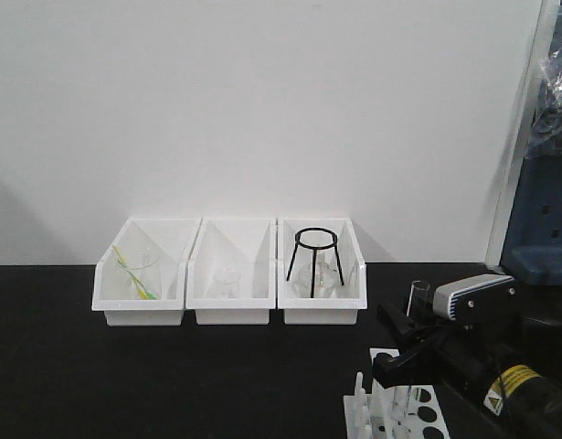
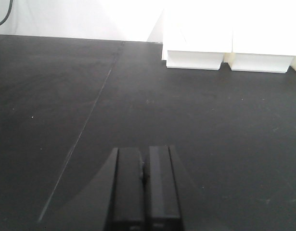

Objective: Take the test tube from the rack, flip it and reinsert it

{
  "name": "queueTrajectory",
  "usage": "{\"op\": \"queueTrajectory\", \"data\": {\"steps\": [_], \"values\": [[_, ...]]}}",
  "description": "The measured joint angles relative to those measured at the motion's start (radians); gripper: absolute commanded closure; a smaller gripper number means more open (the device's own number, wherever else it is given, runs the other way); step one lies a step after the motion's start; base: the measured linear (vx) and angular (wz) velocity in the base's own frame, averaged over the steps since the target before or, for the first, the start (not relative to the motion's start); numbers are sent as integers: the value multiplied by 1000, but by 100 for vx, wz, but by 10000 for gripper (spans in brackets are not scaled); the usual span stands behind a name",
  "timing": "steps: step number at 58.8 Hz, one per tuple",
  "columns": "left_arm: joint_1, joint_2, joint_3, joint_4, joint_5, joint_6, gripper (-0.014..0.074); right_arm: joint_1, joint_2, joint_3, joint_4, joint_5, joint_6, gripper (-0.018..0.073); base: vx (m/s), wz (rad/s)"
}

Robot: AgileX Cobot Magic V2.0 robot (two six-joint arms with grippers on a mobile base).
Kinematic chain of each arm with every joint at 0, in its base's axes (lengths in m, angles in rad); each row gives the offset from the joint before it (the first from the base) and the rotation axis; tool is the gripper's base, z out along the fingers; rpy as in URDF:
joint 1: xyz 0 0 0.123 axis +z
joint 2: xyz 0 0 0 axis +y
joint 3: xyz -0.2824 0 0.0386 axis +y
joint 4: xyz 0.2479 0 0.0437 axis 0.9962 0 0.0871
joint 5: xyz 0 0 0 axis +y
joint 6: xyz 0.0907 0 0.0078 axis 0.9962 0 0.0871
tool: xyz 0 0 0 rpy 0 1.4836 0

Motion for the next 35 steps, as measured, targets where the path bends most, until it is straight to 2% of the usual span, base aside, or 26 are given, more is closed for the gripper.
{"op": "queueTrajectory", "data": {"steps": [7, 28, 35], "values": [[0, 0, 0, 0, 0, 0, 603, 0, 15, 0, 9, -23, -46, 484, 0, 0], [0, 0, 0, 0, 0, 0, 603, 0, 68, 2, 25, -48, -59, 480, 0, 0], [0, 0, 0, 0, 0, 0, 603, 0, 109, 37, 26, -130, -60, 478, 0, 0]]}}
